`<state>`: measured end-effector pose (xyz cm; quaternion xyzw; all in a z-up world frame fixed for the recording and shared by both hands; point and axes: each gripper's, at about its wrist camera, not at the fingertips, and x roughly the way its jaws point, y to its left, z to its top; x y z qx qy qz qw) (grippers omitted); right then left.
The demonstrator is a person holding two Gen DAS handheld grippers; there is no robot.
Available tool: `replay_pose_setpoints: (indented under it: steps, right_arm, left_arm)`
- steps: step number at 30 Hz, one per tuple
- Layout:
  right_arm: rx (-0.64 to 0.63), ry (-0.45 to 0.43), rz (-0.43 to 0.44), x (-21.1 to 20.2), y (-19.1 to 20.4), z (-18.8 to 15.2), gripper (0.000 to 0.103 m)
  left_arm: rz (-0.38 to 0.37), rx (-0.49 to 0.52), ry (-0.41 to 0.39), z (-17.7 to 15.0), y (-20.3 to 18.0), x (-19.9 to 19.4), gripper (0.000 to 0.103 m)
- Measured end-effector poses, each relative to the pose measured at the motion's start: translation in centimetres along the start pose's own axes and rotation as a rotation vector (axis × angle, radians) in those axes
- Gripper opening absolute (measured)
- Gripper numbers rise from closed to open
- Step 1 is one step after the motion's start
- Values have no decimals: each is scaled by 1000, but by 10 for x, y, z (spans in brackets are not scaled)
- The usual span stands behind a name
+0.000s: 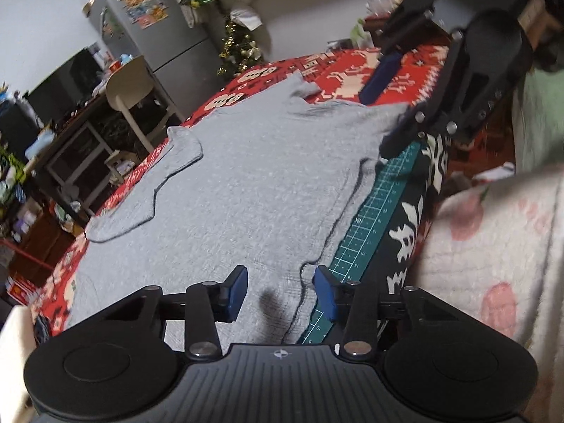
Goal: Fold clothes
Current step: 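Move both open tools toward the shirt hem beside the mat, then pinch the grey shirt's side edge beside the mat with the left tool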
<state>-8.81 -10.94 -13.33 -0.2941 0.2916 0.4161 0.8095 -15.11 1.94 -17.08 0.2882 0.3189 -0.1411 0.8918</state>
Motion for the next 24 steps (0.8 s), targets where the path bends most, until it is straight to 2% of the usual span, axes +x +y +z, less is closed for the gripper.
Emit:
replay_pose_setpoints:
  steps: [3, 10, 13, 14, 18, 24]
  right_arm:
    - [4, -12, 31, 3, 4, 5, 62]
    - [-48, -49, 75, 14, 24, 23, 63]
    - [-55, -50, 95, 20, 30, 28, 65]
    - [-60, -52, 101, 22, 32, 29, 65]
    - [-99, -71, 112, 25, 41, 33, 71]
    - [-166, -79, 95, 39, 57, 41, 71]
  left_arm:
    - [4, 41, 8, 0, -4, 0, 43]
    - [32, 21, 4, -3, -3, 2, 42]
    - [44, 10, 2, -4, -2, 3, 17]
    - [48, 7, 1, -5, -2, 3, 16]
    - [64, -8, -2, -7, 0, 4, 16]
    - [80, -20, -10, -5, 4, 2, 17]
